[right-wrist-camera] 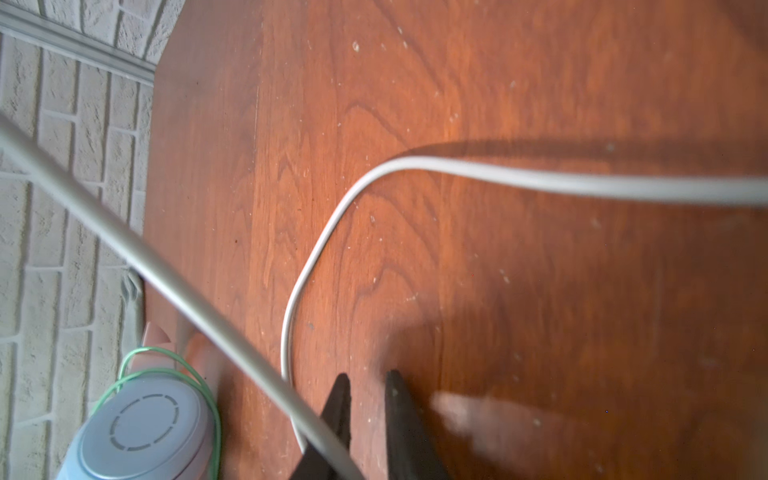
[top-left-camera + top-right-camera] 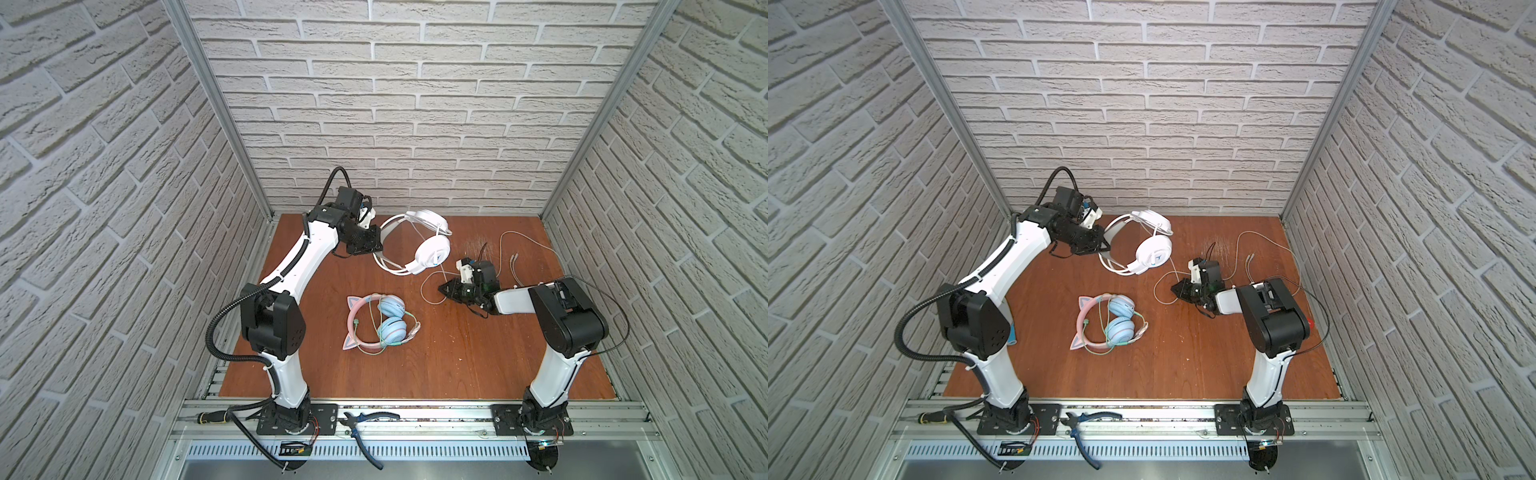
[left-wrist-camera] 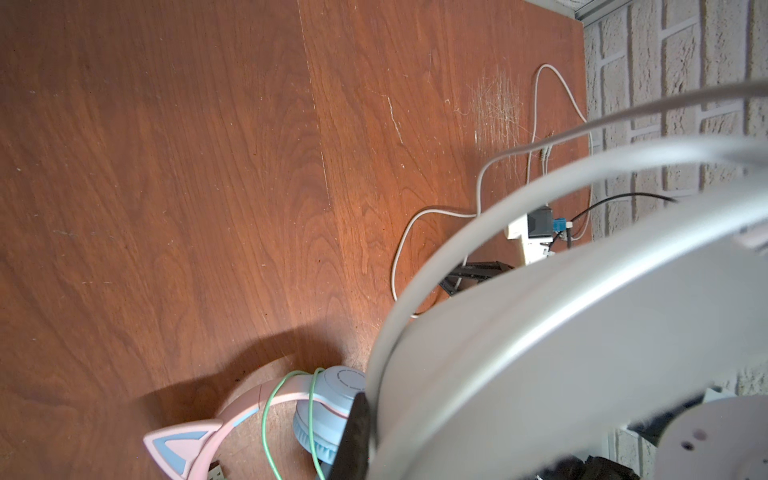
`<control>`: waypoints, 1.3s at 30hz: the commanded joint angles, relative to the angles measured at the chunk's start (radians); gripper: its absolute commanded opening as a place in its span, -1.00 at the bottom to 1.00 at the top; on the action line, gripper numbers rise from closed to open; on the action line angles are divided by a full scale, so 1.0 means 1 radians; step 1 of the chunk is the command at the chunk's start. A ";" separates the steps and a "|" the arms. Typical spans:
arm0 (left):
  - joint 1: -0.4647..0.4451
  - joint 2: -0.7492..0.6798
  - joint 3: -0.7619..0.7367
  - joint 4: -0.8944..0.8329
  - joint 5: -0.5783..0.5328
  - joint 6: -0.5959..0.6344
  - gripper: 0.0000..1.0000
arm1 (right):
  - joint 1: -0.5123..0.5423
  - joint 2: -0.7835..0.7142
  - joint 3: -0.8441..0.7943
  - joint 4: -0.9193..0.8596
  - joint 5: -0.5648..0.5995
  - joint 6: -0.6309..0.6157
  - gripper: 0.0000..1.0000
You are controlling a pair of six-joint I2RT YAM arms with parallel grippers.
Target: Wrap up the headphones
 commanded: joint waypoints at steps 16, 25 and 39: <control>0.058 -0.079 -0.059 0.126 -0.071 -0.106 -1.00 | 0.014 -0.400 0.106 -0.705 0.299 -0.373 -0.89; 0.060 -0.070 -0.049 0.150 -0.064 -0.116 -1.00 | 0.059 -0.494 0.289 -1.061 0.432 -0.636 -0.89; 0.064 -0.065 -0.069 0.173 -0.065 -0.127 -1.00 | 0.101 -0.548 0.547 -1.468 0.585 -0.957 -0.89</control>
